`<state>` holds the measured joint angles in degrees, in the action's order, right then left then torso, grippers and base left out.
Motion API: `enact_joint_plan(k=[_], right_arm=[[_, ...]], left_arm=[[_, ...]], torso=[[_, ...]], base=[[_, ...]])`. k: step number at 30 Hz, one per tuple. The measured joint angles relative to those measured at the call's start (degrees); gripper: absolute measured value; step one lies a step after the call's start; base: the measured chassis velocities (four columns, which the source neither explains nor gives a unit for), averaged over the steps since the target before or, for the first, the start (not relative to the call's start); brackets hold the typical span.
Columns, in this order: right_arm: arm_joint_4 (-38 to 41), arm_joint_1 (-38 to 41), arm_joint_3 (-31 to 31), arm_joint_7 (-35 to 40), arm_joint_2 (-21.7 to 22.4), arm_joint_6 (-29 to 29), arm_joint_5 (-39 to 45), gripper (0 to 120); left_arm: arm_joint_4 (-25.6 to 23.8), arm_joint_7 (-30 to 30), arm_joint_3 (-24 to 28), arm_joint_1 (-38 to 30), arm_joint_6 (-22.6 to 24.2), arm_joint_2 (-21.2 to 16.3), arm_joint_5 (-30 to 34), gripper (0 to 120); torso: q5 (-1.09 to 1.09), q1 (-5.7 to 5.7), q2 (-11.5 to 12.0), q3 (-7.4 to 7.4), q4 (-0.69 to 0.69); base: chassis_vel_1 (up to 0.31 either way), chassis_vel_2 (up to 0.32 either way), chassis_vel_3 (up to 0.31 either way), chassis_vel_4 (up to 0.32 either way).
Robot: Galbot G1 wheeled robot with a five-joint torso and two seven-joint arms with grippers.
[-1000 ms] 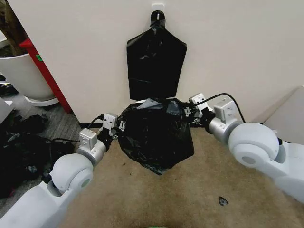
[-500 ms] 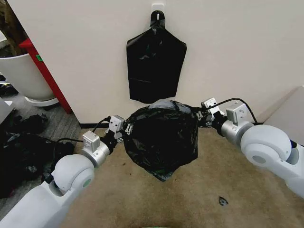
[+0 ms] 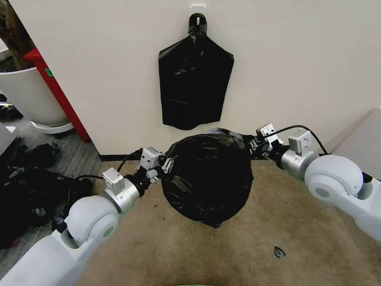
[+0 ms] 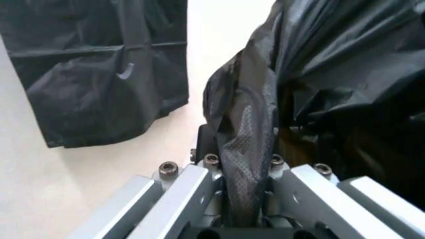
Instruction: Place the garbage bag over the trash bin.
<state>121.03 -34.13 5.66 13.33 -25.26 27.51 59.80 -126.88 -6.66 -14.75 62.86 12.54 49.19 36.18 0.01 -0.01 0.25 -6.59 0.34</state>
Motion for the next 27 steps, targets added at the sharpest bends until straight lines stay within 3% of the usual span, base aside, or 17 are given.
enact_joint_plan(k=[18,27], right_arm=[[-3.9,-1.4,0.4,-2.2,-2.2,-2.4,-2.2,0],[-0.4,-5.1,-2.3,4.3,-0.5,-4.4,1.2,33]], left_arm=[[0.0,-2.2,-0.1,0.6,-1.7,0.9,4.9,1],[2.4,9.1,-0.1,-0.5,3.5,3.2,13.5,1]], torso=[[0.0,0.0,0.0,0.0,0.0],[-0.01,0.0,0.0,0.0,0.0]], base=[[0.0,0.0,0.0,0.0],[0.0,0.0,0.0,0.0]])
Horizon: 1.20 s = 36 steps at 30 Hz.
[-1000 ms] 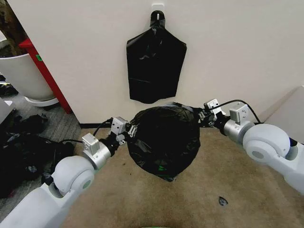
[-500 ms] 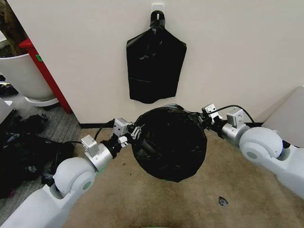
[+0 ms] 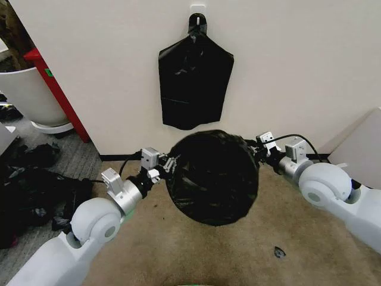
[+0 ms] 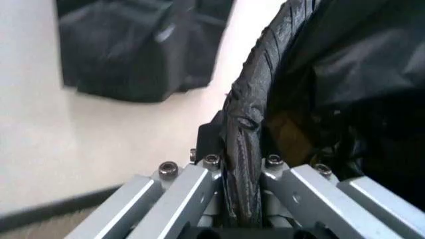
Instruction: Place the garbage bag over the trash bin.
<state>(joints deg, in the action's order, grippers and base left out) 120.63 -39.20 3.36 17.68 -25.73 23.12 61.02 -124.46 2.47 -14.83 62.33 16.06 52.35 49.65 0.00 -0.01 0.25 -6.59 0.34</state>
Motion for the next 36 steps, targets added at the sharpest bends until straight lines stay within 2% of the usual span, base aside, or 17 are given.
enact_joint_plan(k=[2,5,6,10,13,14,18,23,27,32,33,36], right_arm=[[0.4,-0.1,-0.2,0.3,0.2,-0.2,0.5,38],[-0.2,-0.3,-0.8,2.1,-0.4,-0.5,3.7,54],[-0.2,-0.3,-0.8,2.1,-0.4,-0.5,3.7,54],[-1.9,-0.5,-2.5,2.7,-1.1,-1.6,12.2,68],[-3.0,-0.9,-6.0,0.8,-1.5,-2.1,24.0,84],[-3.0,-0.9,-6.0,0.8,-1.5,-2.1,24.0,84],[-3.5,-2.3,-9.2,-1.6,-1.0,-1.9,28.8,98],[-4.1,-4.0,-9.9,-3.2,-0.1,-1.6,27.9,100],[-4.6,-4.7,-12.2,-2.9,-0.6,-2.1,31.9,100],[-3.1,-4.3,-15.3,-0.1,-1.4,-2.7,34.0,100],[-3.1,-4.3,-15.3,-0.1,-1.4,-2.7,34.0,100],[2.6,-3.0,-16.2,8.7,-2.9,-2.8,32.3,100]], left_arm=[[0.2,1.3,-0.1,0.0,0.7,0.1,1.8,1],[-0.1,1.5,-0.6,0.9,2.1,0.2,7.8,1],[-0.1,1.5,-0.6,0.9,2.1,0.2,7.8,1],[-0.2,-1.5,-1.2,2.2,2.3,-0.4,12.9,1],[0.7,-4.3,-1.4,2.8,2.1,-1.0,14.0,1],[0.7,-4.3,-1.4,2.8,2.1,-1.0,14.0,1],[1.9,-3.7,-1.4,2.7,2.0,-1.0,14.3,1],[2.0,-2.5,-1.5,2.8,2.0,-1.0,17.1,1],[2.4,-0.7,-1.6,2.8,2.2,-1.0,18.1,1],[2.8,6.5,-1.1,2.5,3.3,-0.8,16.2,1],[2.8,6.5,-1.1,2.5,3.3,-0.8,16.2,1],[2.6,13.5,0.2,1.6,5.1,-0.6,14.8,1]], torso=[[-0.01,0.0,0.0,0.0,0.0],[0.0,0.0,0.0,0.0,0.0],[0.0,0.0,0.0,0.0,0.0],[0.03,0.0,0.0,0.0,0.0],[-0.01,0.0,0.0,0.0,-0.01],[-0.01,0.0,0.0,0.0,-0.01],[0.0,0.0,0.0,0.0,-0.01],[0.02,0.0,0.0,0.0,0.01],[0.01,0.0,0.0,0.0,0.0],[0.0,0.0,0.0,0.0,0.0],[0.0,0.0,0.0,0.0,0.0],[0.01,0.0,0.0,0.0,0.0]], base=[[0.0,0.0,0.0,0.0],[0.0,0.0,0.0,0.0],[0.0,0.0,0.0,0.0],[0.0,0.0,0.0,0.0],[0.0,0.0,0.0,0.0],[0.0,0.0,0.0,0.0],[0.0,0.0,0.0,0.0],[0.0,0.0,0.0,0.0],[0.0,0.0,0.0,0.0],[0.0,0.0,0.0,0.0],[0.0,0.0,0.0,0.0],[0.0,0.0,0.0,0.0]])
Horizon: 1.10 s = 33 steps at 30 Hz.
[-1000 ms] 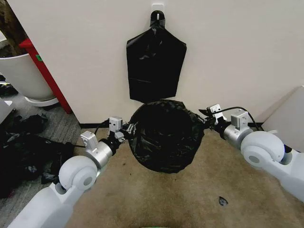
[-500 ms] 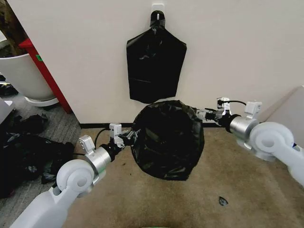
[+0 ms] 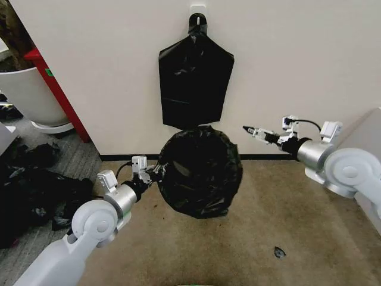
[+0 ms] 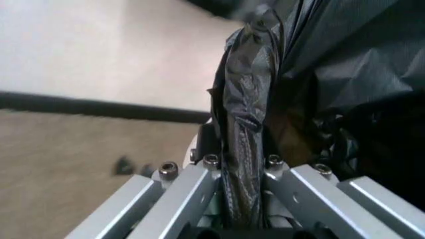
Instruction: Place the garbage bag over the trash bin.
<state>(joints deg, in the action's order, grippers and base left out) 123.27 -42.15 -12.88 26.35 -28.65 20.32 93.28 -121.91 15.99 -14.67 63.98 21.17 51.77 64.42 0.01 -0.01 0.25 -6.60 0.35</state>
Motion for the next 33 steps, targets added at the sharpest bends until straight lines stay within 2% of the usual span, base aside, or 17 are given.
enact_joint_plan(k=[3,7,12,13,15,16,17,20,22,26,28,33], right_arm=[[6.1,2.7,1.1,3.2,-1.6,1.6,-4.3,100],[11.4,3.6,2.9,3.2,-2.3,3.8,-9.6,99],[17.2,3.6,7.4,3.6,-4.5,7.9,-12.5,80],[17.2,3.6,7.4,3.6,-4.5,7.9,-12.5,80],[17.9,5.5,11.2,5.2,-5.8,10.0,-12.5,72],[17.9,6.3,12.5,5.8,-6.3,10.4,-12.5,68],[17.5,9.3,17.6,8.3,-7.9,11.7,-12.5,62],[15.9,15.4,25.8,13.8,-11.6,13.7,-12.4,50],[15.4,16.8,27.3,15.5,-12.6,14.0,-12.3,46],[11.9,23.5,34.5,26.1,-18.8,16.0,-10.1,30],[11.4,24.3,35.5,27.8,-19.8,16.2,-9.3,26],[7.0,27.3,41.3,36.9,-25.1,15.9,-7.1,5]], left_arm=[[-1.1,5.3,0.9,-0.5,2.2,0.3,-1.0,1],[-1.3,7.0,1.6,-1.6,2.6,0.3,-3.5,1],[-1.6,7.1,2.8,-3.6,2.2,0.3,-8.5,1],[-1.6,7.1,2.8,-3.6,2.2,0.3,-8.5,1],[-1.7,6.8,3.1,-4.1,1.5,0.4,-10.7,1],[-1.8,6.7,3.2,-4.2,1.4,0.4,-11.3,1],[-2.0,6.4,3.6,-4.2,1.0,0.4,-12.7,1],[-2.4,5.8,3.9,-4.2,0.4,0.4,-14.9,1],[-2.4,5.7,3.9,-4.2,0.3,0.4,-15.3,1],[-2.8,5.2,4.0,-4.0,-0.2,0.3,-17.4,1],[-2.9,5.1,3.9,-3.9,-0.2,0.3,-17.6,1],[-3.8,4.4,3.8,-2.8,-0.9,0.4,-19.8,1]], torso=[[-0.04,0.0,0.0,0.0,-0.02],[-0.05,0.0,0.0,0.0,-0.02],[-0.01,0.0,0.0,0.0,0.01],[-0.01,0.0,0.0,0.0,0.01],[-0.01,0.0,0.0,0.01,0.01],[-0.01,0.0,0.0,0.01,0.01],[-0.01,0.0,0.0,0.0,0.0],[-0.01,0.0,0.0,0.0,0.0],[-0.01,0.0,0.0,0.0,0.0],[-0.01,0.0,0.0,-0.01,-0.02],[-0.03,0.0,0.0,-0.01,-0.01],[-0.03,0.0,0.0,-0.01,-0.02]], base=[[0.0,0.0,0.0,0.0],[0.0,0.0,0.0,0.0],[0.0,0.0,0.0,0.0],[0.0,0.0,0.0,0.0],[0.0,0.0,0.0,0.0],[0.0,0.0,0.0,0.0],[0.0,0.0,0.0,0.0],[0.0,0.0,0.0,0.0],[0.0,0.0,0.0,0.0],[0.0,0.0,0.0,0.0],[0.0,0.0,0.0,0.0],[0.0,0.0,0.0,0.0]])
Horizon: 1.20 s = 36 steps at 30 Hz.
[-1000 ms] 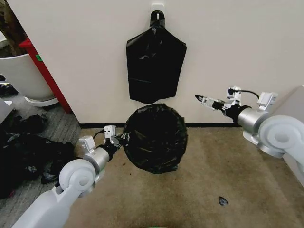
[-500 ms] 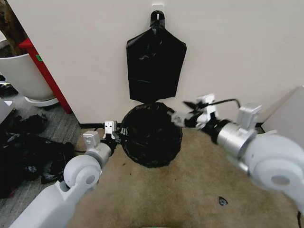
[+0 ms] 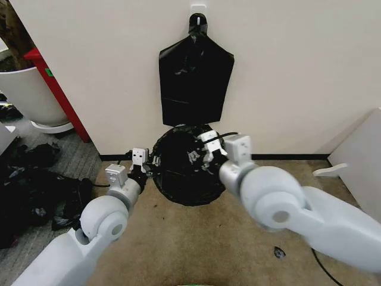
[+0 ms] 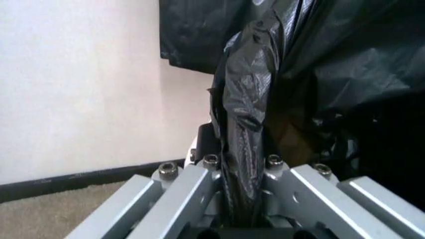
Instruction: Place the garbage bag over the trash bin.
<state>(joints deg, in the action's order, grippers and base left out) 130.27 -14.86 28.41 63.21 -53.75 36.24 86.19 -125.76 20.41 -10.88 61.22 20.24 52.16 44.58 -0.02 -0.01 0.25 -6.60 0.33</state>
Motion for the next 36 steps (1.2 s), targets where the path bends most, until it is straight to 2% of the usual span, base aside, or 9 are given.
enact_joint_plan(k=[2,9,14,25,36], right_arm=[[-2.4,0.4,1.5,2.4,-1.5,-0.3,-0.6,0],[-8.5,-0.1,2.8,4.0,-2.2,-0.7,-4.5,0],[-10.1,-0.2,3.7,4.3,-2.3,-0.9,-5.3,0],[-14.6,-0.2,7.5,7.2,-6.7,-1.7,-6.4,0],[-19.4,-1.7,7.9,6.6,-8.5,-1.7,-9.3,0]], left_arm=[[-0.4,-0.7,-0.1,0.4,-0.3,0.1,-1.3,1],[-2.5,-2.9,-1.3,3.6,-1.8,0.0,-5.2,1],[-3.1,-3.7,-1.5,5.3,-2.5,0.4,-7.3,1],[-4.9,-3.5,-1.0,4.9,-2.4,1.4,-7.3,1],[-8.6,-3.4,-1.4,7.5,-1.9,1.4,-7.1,1]], torso=[[0.0,0.0,0.0,0.0,0.0],[0.01,0.0,0.0,0.01,0.0],[0.01,0.0,0.0,0.01,0.02],[0.02,0.0,0.0,0.01,0.01],[0.02,0.0,0.0,0.01,0.01]], base=[[0.0,0.0,0.0,0.0],[0.0,0.0,0.0,0.0],[0.0,0.0,0.0,0.0],[0.0,0.0,0.0,0.0],[0.0,0.0,0.0,0.0]])
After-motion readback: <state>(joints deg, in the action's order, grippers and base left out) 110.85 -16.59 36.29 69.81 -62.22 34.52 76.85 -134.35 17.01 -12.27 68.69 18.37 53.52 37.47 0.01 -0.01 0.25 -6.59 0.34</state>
